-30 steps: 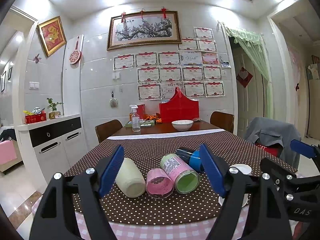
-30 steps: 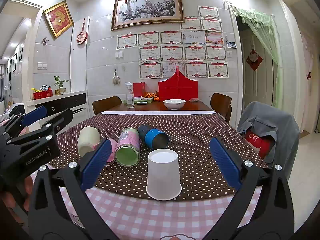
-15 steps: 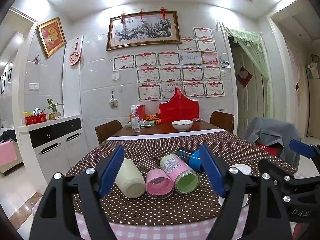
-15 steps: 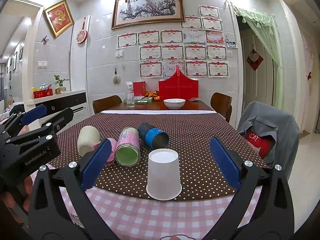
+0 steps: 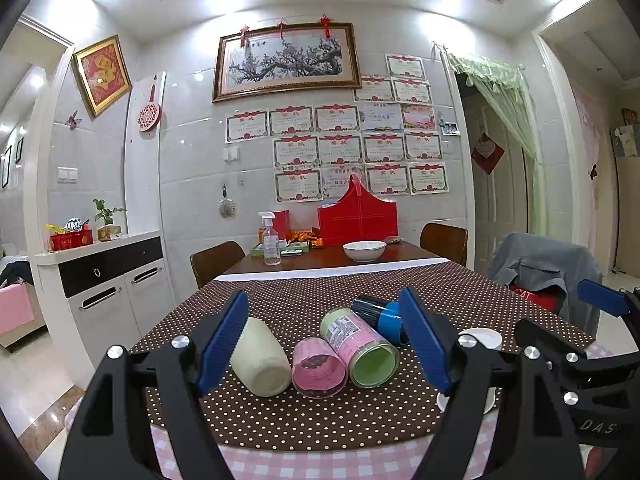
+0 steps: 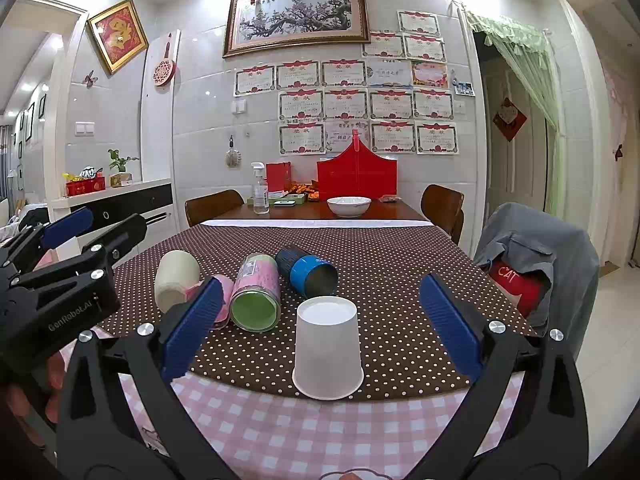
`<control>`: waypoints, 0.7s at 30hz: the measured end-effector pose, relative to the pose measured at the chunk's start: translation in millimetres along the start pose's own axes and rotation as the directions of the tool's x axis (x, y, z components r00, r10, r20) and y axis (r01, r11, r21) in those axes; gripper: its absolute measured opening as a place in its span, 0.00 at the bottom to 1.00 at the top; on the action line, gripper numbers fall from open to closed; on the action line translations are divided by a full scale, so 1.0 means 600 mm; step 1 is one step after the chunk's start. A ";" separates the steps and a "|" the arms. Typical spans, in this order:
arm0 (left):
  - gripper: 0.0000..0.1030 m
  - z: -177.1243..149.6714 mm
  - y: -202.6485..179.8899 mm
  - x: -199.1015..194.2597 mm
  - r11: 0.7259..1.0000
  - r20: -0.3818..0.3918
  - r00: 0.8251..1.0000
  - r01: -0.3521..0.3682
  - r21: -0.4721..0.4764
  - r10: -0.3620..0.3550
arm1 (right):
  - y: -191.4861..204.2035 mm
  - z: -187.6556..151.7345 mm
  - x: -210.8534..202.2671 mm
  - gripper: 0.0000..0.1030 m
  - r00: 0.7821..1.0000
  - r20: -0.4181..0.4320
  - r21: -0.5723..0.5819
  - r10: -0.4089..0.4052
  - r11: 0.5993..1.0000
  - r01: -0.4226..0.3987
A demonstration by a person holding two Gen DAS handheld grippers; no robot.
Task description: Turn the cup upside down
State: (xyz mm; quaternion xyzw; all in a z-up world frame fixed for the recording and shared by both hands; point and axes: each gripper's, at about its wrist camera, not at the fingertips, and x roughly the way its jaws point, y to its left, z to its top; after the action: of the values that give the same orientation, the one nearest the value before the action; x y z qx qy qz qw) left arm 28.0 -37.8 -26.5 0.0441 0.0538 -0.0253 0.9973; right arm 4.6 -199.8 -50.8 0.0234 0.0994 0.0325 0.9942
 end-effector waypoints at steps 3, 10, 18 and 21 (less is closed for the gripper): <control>0.74 0.000 -0.001 0.000 1.000 0.000 1.000 0.000 0.001 0.000 | -0.001 0.000 0.000 0.94 1.000 -0.001 0.001 -0.001 1.000 0.001; 0.74 0.001 -0.003 0.000 1.000 -0.001 1.000 0.002 0.003 -0.002 | -0.001 -0.001 0.001 0.94 1.000 -0.003 0.002 0.000 1.000 0.000; 0.74 0.001 -0.004 0.000 1.000 -0.001 1.000 0.003 0.004 -0.003 | -0.004 -0.002 0.000 0.94 1.000 -0.003 0.002 0.000 1.000 0.000; 0.74 0.001 -0.004 0.001 1.000 -0.002 1.000 0.003 0.004 -0.003 | -0.004 -0.001 0.000 0.94 1.000 -0.003 0.002 0.000 1.000 0.000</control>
State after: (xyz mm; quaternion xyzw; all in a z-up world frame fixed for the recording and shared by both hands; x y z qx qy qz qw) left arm 28.2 -40.1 -26.2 0.0459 0.0546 -0.0271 0.9971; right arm 4.3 -202.3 -51.7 0.0244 0.1010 0.0326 0.9941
